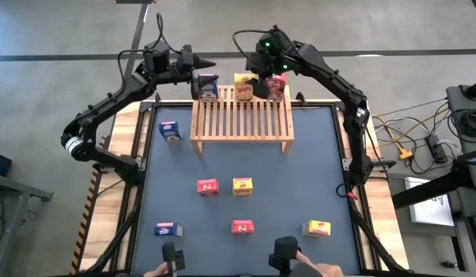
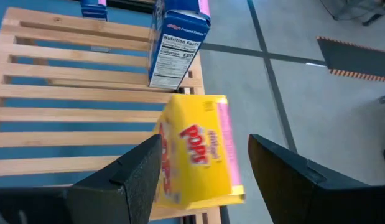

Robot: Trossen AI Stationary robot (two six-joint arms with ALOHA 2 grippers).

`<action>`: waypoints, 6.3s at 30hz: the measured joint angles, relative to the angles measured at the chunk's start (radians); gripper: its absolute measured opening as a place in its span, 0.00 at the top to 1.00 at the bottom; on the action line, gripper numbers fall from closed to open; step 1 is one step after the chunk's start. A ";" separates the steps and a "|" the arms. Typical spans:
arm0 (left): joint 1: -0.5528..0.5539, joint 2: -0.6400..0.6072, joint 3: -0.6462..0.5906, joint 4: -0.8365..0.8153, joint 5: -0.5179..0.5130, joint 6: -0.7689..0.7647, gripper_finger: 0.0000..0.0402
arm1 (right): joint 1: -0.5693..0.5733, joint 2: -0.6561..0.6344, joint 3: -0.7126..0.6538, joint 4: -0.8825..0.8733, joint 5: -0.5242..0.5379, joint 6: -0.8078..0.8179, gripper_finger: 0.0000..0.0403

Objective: Stack cereal on shelf
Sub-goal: Put the top blue cereal box on the shelf aligned with the blue cereal box

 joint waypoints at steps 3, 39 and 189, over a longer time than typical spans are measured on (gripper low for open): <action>0.000 -0.022 0.000 -0.001 0.000 -0.002 0.45 | 0.000 -0.013 0.000 -0.005 0.000 0.006 0.43; -0.011 -0.830 -0.612 -0.008 -0.055 -0.325 0.49 | 0.388 -0.844 -1.234 0.880 0.104 0.284 0.45; -0.023 -0.341 0.069 -1.074 -0.514 0.157 0.58 | 0.460 -0.857 -1.835 1.696 0.068 0.221 0.44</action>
